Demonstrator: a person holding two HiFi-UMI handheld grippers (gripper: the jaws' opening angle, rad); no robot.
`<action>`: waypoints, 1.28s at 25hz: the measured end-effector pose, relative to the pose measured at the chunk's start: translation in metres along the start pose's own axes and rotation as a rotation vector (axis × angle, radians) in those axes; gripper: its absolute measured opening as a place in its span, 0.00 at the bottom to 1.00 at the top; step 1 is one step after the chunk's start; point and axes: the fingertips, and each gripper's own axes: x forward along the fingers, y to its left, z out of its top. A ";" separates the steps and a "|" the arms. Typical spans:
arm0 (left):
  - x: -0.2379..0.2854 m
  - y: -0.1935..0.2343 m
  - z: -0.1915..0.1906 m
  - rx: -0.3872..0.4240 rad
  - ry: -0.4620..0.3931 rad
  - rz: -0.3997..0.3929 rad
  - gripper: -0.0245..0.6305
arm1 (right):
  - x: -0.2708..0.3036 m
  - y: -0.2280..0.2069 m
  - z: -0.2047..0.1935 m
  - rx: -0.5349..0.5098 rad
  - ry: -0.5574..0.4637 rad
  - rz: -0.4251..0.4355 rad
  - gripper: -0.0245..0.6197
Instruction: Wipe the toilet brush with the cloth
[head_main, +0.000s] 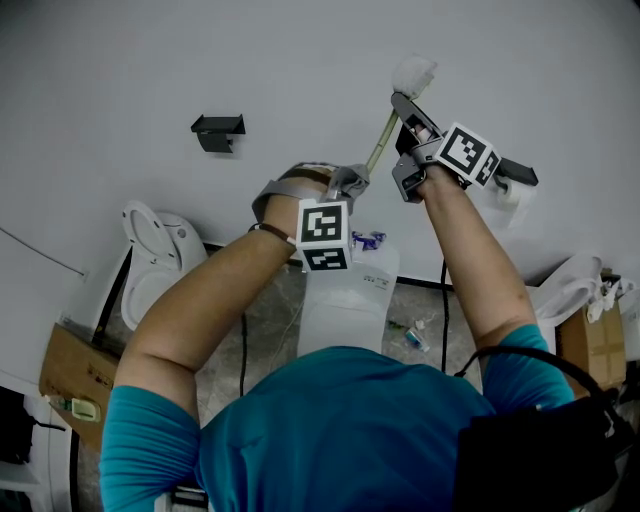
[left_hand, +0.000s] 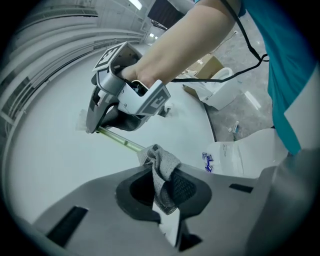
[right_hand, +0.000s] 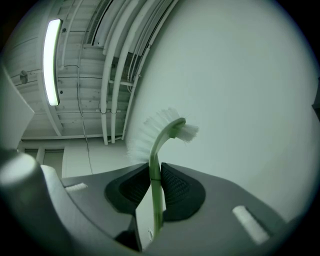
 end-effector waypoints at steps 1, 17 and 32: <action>0.000 -0.002 -0.001 -0.002 0.000 -0.005 0.10 | 0.000 -0.001 0.001 -0.003 -0.003 -0.003 0.14; 0.000 -0.049 -0.007 0.053 -0.001 -0.091 0.10 | 0.007 -0.025 0.002 -0.021 -0.013 -0.055 0.14; -0.039 -0.086 -0.002 0.011 -0.086 -0.181 0.10 | -0.005 -0.034 -0.002 -0.043 0.012 -0.041 0.14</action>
